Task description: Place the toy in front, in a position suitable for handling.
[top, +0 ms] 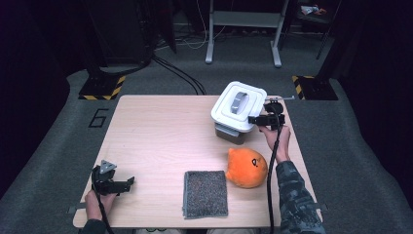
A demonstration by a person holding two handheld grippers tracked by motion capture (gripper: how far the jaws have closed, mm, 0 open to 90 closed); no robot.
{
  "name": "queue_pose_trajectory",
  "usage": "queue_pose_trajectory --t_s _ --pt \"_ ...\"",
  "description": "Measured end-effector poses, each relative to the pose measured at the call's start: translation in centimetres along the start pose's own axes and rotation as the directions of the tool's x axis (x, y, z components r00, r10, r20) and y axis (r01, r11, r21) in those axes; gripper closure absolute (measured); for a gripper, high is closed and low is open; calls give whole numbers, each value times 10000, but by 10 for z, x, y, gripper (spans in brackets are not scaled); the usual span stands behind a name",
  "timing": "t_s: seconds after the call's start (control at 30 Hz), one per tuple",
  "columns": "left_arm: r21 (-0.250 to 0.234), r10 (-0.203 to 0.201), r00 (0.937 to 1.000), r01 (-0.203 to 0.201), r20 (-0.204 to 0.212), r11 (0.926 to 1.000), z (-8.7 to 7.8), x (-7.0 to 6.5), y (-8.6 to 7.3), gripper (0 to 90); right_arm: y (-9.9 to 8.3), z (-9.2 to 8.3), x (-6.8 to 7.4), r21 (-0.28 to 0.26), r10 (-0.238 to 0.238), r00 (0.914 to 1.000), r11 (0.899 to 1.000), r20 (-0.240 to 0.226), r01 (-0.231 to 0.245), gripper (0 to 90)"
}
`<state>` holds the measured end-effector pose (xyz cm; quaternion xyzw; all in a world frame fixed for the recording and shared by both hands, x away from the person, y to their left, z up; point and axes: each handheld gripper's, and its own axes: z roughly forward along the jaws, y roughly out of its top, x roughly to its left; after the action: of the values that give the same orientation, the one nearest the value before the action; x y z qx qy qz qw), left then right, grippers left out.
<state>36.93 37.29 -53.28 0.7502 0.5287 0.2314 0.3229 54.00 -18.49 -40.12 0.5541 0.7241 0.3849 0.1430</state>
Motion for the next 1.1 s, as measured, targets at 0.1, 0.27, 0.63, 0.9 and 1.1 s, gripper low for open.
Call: queue_pose_trajectory --t_s 0.1,0.27,0.63,0.9,1.1 --pt "10 -11 10000 11 8 10000 0 0 0 0 1 2 2 -14 -207 9998 9998 -21 207 405" --pt "18 -11 10000 11 13 10000 0 0 0 0 1 3 5 20 -312 9994 9995 -115 313 407" --pt "19 -6 10000 6 17 10000 0 0 0 0 3 5 13 188 -677 9975 9975 -186 681 415" --pt "4 -1 10000 1 11 10000 0 0 0 0 4 9 25 346 -800 9962 9961 -346 812 417" --pt "22 -8 10000 8 18 10000 0 0 0 0 7 12 38 565 -929 9952 9939 -312 946 414"
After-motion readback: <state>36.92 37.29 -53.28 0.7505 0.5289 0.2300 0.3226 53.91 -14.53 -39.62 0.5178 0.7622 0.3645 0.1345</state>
